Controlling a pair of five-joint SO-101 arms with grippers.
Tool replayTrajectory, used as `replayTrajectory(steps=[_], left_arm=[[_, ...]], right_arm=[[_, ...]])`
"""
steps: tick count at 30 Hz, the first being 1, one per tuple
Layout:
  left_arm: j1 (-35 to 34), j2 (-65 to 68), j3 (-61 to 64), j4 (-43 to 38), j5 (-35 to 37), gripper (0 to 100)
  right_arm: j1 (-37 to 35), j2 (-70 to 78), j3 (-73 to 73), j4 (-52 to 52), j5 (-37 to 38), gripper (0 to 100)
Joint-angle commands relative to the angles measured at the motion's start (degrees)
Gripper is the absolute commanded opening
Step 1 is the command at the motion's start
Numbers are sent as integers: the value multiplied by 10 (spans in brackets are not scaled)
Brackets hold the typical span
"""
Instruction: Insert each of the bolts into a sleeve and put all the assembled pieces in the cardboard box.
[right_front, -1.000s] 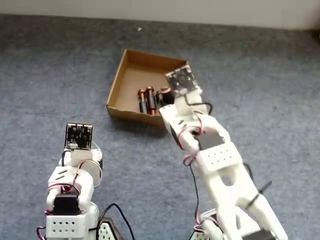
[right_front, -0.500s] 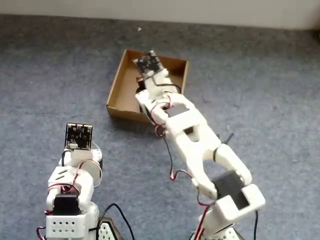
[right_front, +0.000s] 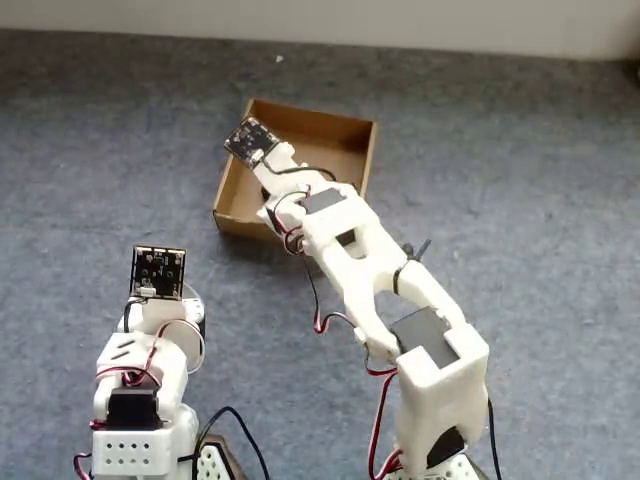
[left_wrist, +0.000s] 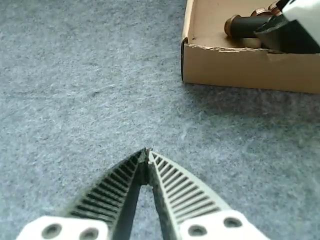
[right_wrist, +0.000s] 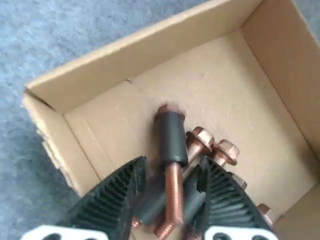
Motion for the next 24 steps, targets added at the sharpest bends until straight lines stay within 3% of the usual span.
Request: replayTrajectory(steps=[1, 5, 9, 18, 24], left_arm=[[-5, -1, 11, -1, -8, 27], [-5, -1, 11, -1, -8, 27], [-5, -1, 11, -1, -8, 27], [-3, -1, 11, -1, -8, 27], [-3, -1, 11, -2, -6, 27]], right_arm=[[-7, -12, -49, 44, 5, 156], [-10, -13, -93, 139, 5, 135], [-10, -13, -147, 245, 5, 3], [-9, -13, -255, 495, 2, 5], [-10, -71, -288, 571, -57, 5]])
